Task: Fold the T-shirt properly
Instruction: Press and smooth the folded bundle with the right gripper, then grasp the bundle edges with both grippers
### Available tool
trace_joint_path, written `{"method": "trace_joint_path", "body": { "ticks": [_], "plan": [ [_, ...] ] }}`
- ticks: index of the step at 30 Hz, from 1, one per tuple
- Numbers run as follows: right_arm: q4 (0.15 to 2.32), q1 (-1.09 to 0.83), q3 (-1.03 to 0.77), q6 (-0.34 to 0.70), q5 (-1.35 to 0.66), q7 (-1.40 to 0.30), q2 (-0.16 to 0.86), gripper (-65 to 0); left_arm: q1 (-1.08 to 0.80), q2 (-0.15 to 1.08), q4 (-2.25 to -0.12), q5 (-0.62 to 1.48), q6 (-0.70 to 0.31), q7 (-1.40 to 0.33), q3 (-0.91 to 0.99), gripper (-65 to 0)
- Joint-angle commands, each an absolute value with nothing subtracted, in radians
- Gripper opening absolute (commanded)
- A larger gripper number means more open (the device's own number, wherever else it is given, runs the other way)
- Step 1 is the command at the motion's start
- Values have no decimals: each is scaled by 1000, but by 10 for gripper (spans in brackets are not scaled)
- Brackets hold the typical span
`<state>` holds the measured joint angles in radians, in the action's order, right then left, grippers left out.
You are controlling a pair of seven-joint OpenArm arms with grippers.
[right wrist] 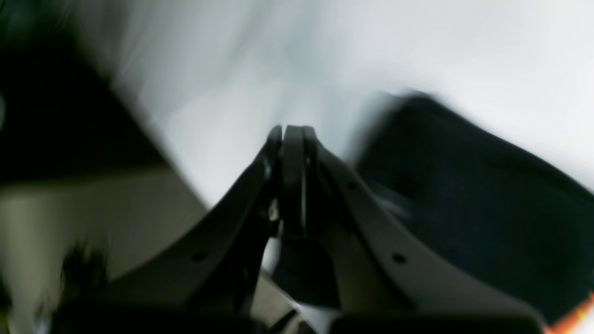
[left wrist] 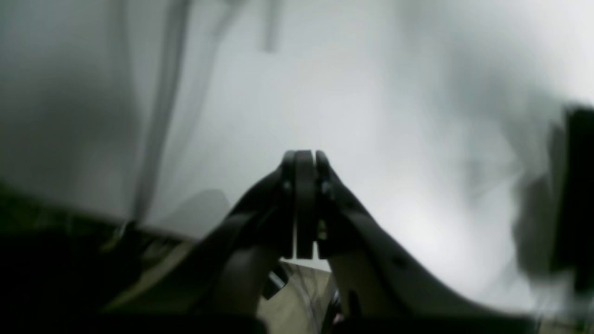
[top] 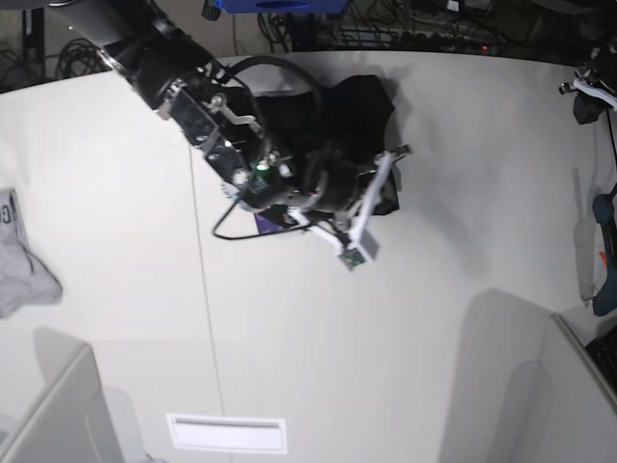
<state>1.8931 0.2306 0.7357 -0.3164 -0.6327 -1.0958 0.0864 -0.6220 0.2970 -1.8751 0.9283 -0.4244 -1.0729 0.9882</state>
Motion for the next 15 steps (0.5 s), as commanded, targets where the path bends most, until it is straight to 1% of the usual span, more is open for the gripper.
{"method": "trace_joint_path", "body": {
  "ticks": [1, 5, 10, 12, 13, 15],
  "plan": [
    [1925, 223, 705, -317, -647, -1098, 91, -650, -628, 311, -1893, 938, -438, -1058, 983, -650],
    [1931, 133, 622, -317, -647, -1072, 185, -650, -613, 275, -1920, 938, -447, -1055, 878, -650],
    [1949, 35, 604, -317, -647, -892, 288, -650, -536, 209, -1956, 938, -449, -1056, 704, -650],
    [1962, 16, 604, -317, -648, -852, 317, -650, -506, 186, -1956, 938, -449, -1056, 639, -650],
    [1968, 12, 602, -317, -650, -839, 334, -650, -490, 177, -1952, 938, -449, -1056, 607, -597],
    [1985, -2, 601, -317, -651, -819, 358, -650, -464, 154, -1949, 938, -449, -1055, 547, -421]
  ]
}}
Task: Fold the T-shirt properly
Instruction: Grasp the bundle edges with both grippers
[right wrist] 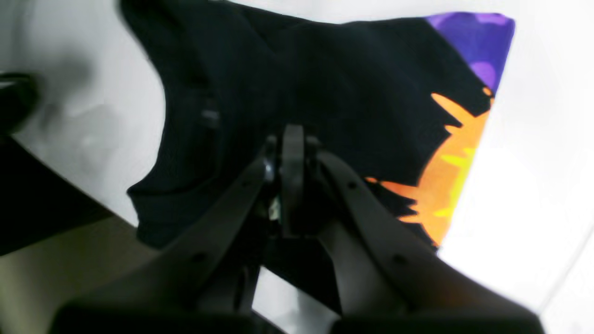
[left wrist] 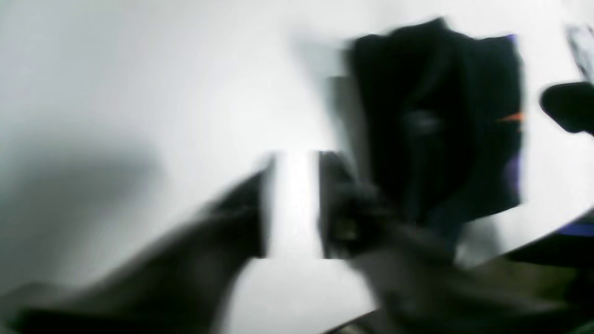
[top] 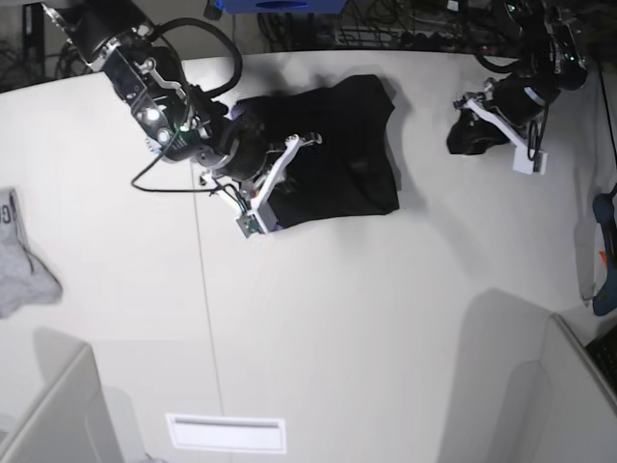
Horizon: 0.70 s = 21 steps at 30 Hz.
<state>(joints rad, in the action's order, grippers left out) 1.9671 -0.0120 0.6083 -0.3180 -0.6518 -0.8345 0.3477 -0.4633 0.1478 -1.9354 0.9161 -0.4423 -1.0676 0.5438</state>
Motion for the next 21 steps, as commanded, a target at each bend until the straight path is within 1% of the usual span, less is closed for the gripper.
{"method": "trace_joint_path", "body": {
  "ticks": [1, 2, 4, 5, 6, 8, 11, 13, 15, 19, 21],
  "plan": [
    [1992, -12, 588, -317, -651, -811, 367, -650, -453, 142, -1948, 938, -449, -1053, 526, -341],
    [2000, -25, 565, -317, -651, -805, 372, -650, -444, 127, -1948, 938, -449, -1053, 503, -250],
    [2006, -58, 499, -315, -653, -803, 378, -650, -423, 96, -1942, 938, -449, -1052, 467, -110],
    [2009, -70, 472, -315, -653, -803, 378, -650, -414, 85, -1933, 938, -449, -1052, 453, -69],
    [2012, -82, 441, -314, -653, -803, 380, -650, -401, 74, -1919, 938, -449, -1052, 435, -43],
    [2014, -107, 386, -289, -653, -802, 380, -650, -377, 61, -1879, 938, -449, -1052, 390, -33],
    [2014, -151, 288, -180, -653, -766, 377, -650, -338, 59, -1807, 932, -449, -1049, 312, -33],
    [2014, -194, 203, -130, -653, -731, 371, -650, -312, 58, -1748, 932, -444, -1038, 282, -33],
    [2012, -216, 148, -91, -653, -717, 371, -650, -303, 58, -1699, 931, -443, -992, 265, -33],
    [2011, -234, 74, -42, -653, -719, 371, -650, -282, 64, -1615, 931, -438, -929, 188, -35],
    [2009, -243, 53, -41, -653, -719, 371, -650, -269, 64, -1577, 929, -406, -921, 165, -36]
  ]
}}
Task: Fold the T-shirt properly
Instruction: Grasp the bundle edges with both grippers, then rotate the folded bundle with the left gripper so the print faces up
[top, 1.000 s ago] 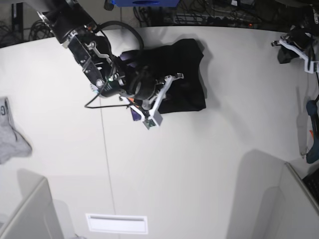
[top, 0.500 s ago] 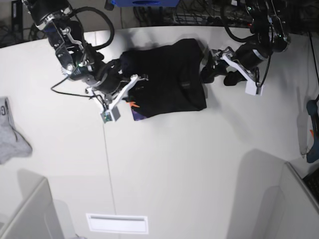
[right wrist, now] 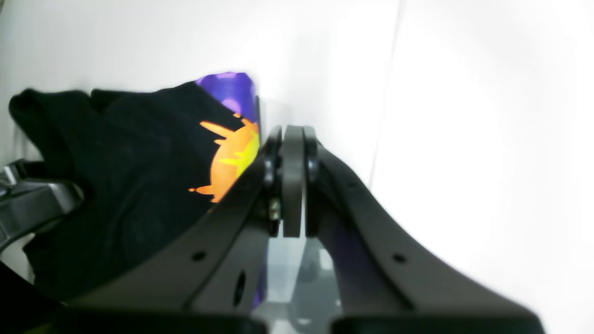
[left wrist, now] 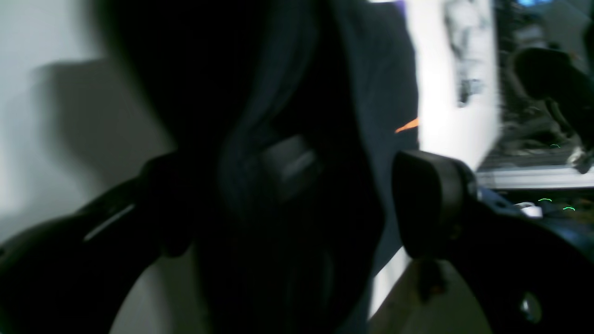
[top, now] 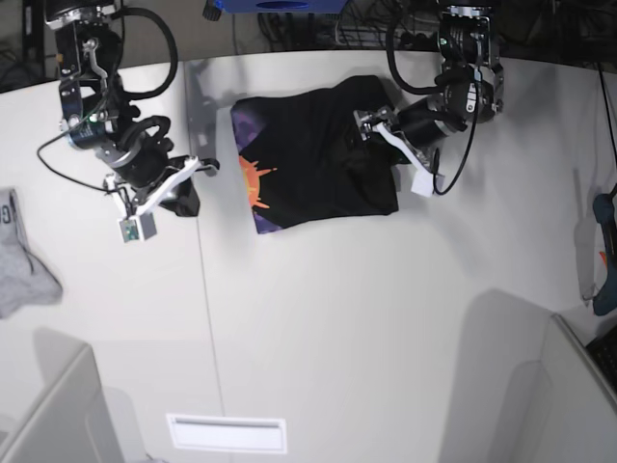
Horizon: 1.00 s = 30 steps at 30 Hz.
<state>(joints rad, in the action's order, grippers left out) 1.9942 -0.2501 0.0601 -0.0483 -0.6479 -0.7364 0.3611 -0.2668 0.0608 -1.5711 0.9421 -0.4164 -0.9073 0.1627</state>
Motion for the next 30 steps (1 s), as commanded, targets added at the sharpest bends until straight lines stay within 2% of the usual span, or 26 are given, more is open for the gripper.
{"method": "trace_joint_path", "body": {
  "ticks": [1, 3, 4, 5, 9, 14, 19, 25, 30],
  "plan": [
    [2009, -243, 48, -41, -653, -719, 371, -650, -257, 65, -1560, 929, -381, -921, 151, -38],
    [2009, -243, 47, -41, -653, -719, 371, -650, -245, 65, -1534, 929, -344, -921, 139, -92],
    [2009, -245, 44, -41, -653, -719, 371, -650, -243, 65, -1532, 929, -332, -921, 131, -153],
    [2009, -246, 36, -39, -653, -719, 371, -650, -236, 67, -1535, 929, -325, -923, 125, -237],
    [2009, -246, 28, -39, -653, -716, 371, -650, -209, 102, -1527, 929, -277, -929, 79, -650],
    [2009, -246, 28, -39, -653, -714, 375, -650, -150, 185, -1526, 932, -180, -934, -30, -650],
    [2009, -248, 28, -39, -653, -717, 380, -650, -13, 312, -1529, 931, -173, -1044, -223, -650],
    [2009, -289, -24, -39, -653, -719, 375, -650, 232, 466, -1537, 931, -173, -1069, -582, -650],
    [2008, -341, -102, -39, -653, -720, 378, -650, 435, 498, -1540, 931, -173, -1067, -891, -650]
  ]
}}
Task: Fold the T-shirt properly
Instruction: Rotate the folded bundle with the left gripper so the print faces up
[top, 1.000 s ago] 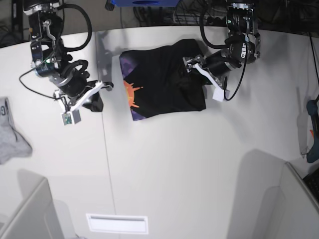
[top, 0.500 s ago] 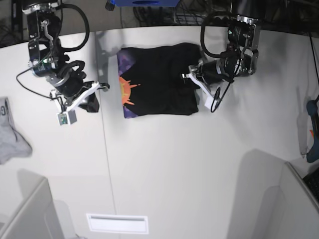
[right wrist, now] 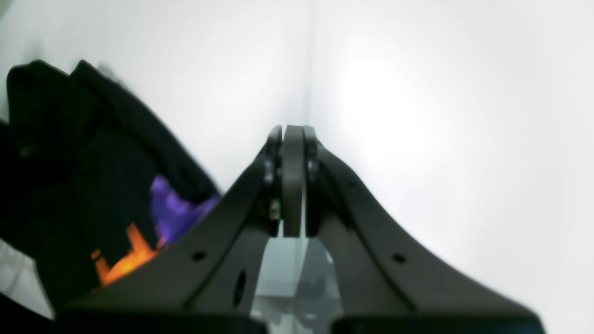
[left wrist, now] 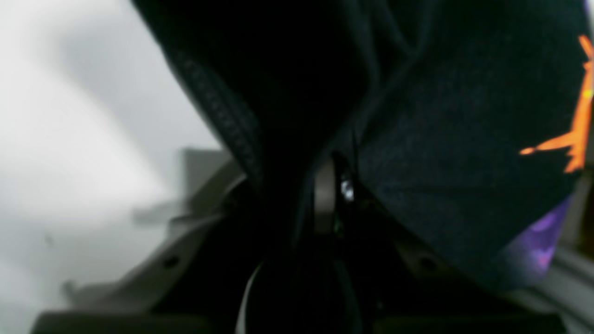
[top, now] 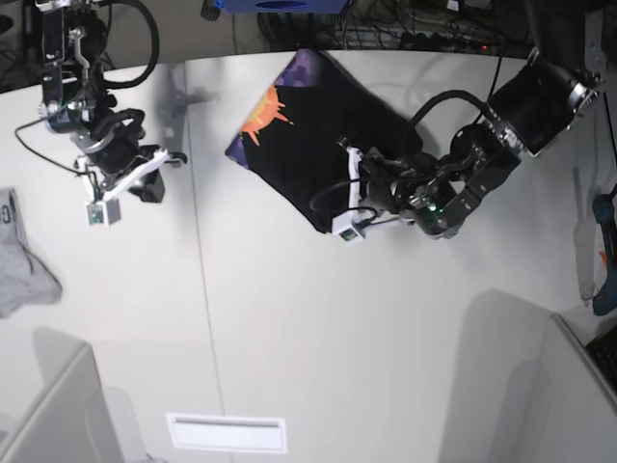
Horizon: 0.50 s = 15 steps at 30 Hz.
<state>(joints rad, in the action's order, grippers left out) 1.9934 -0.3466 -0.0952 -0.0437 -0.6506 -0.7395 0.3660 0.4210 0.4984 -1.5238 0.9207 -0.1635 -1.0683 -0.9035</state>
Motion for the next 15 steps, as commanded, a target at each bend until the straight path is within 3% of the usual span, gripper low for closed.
{"method": "trace_joint_path", "body": {
  "ticks": [1, 7, 13, 15],
  "plan": [
    [2006, -355, -120, -39, -653, -720, 378, -650, 472, 495, -1550, 926, -173, -1067, -951, -650],
    [2006, -421, -191, -39, -650, -720, 371, -650, 587, 446, -1661, 668, -179, -1067, -1184, -650],
    [2005, -479, -255, -41, -648, -720, 335, -650, 630, 418, -1656, 503, -183, -1058, -1279, -650],
    [2005, -489, -266, -41, -648, -720, 320, -650, 628, 420, -1659, 421, -243, -1010, -1288, -650]
  ]
}}
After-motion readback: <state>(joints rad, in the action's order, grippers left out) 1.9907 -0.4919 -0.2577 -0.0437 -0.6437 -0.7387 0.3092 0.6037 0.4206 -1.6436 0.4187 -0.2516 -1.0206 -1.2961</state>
